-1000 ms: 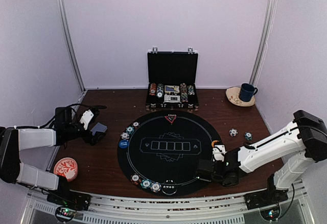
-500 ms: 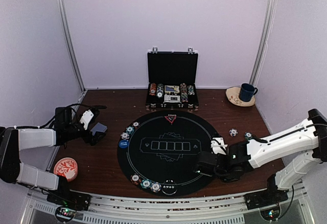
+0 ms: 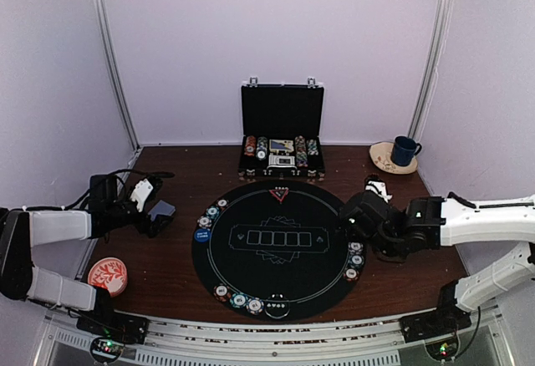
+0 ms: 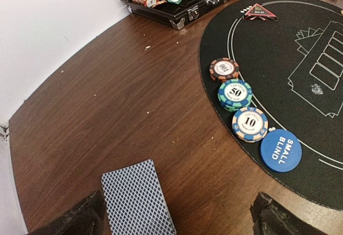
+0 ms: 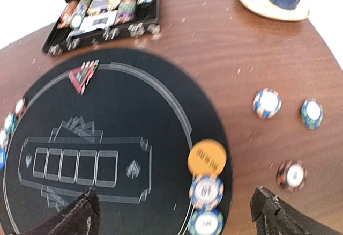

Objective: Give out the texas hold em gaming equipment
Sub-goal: Place the poker chip in the big blind area, then move the poker card to the center of the board.

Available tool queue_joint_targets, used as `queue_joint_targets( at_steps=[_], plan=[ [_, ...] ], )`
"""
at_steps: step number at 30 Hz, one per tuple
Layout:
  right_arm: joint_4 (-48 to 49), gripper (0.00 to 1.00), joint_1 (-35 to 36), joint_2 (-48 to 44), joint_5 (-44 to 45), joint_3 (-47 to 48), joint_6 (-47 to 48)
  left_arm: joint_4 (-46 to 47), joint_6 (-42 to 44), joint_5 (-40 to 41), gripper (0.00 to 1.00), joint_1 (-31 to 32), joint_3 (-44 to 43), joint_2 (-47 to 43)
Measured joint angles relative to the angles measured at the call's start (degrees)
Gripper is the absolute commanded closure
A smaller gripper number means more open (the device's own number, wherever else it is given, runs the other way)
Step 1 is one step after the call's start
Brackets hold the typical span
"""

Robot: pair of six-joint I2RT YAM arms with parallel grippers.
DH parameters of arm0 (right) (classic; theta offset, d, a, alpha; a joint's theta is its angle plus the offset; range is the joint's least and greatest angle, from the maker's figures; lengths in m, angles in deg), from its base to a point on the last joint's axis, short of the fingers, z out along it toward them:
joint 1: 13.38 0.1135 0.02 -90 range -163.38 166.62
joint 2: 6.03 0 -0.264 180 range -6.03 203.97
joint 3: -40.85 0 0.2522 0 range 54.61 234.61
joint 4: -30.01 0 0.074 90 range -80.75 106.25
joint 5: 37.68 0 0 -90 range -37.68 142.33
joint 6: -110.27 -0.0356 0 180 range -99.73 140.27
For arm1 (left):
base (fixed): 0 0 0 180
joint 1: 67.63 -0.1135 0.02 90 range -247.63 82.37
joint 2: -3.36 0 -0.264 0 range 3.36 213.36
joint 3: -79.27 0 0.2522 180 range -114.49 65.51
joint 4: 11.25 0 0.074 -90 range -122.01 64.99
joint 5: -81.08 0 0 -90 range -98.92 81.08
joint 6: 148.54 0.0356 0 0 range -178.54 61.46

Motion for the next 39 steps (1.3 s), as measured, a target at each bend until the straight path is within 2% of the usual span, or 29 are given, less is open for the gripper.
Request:
queue_joint_targets(
  at_steps=[8,22,31,36,39],
  plan=[
    [5.88,0.00,-12.17,-0.61,-3.78,0.28,11.96,0.00,0.00,0.00,0.02,0.00,0.00,-0.02],
    [13.14,0.00,-23.98,3.08,-11.30,1.09,23.06,-0.02,-0.02,0.07,0.02,0.00,0.00,-0.48],
    [19.34,0.00,-25.42,8.26,-17.49,0.83,24.50,-1.84,-0.26,0.94,0.02,0.00,-1.14,-2.38],
    [21.79,0.00,-24.15,7.67,-19.91,-0.81,23.82,-8.04,0.33,2.21,0.02,0.00,-7.06,-1.40],
    [22.56,0.00,-20.65,4.90,-19.65,-2.64,23.17,-12.85,2.01,2.69,0.02,0.00,-12.04,1.27]
  ],
)
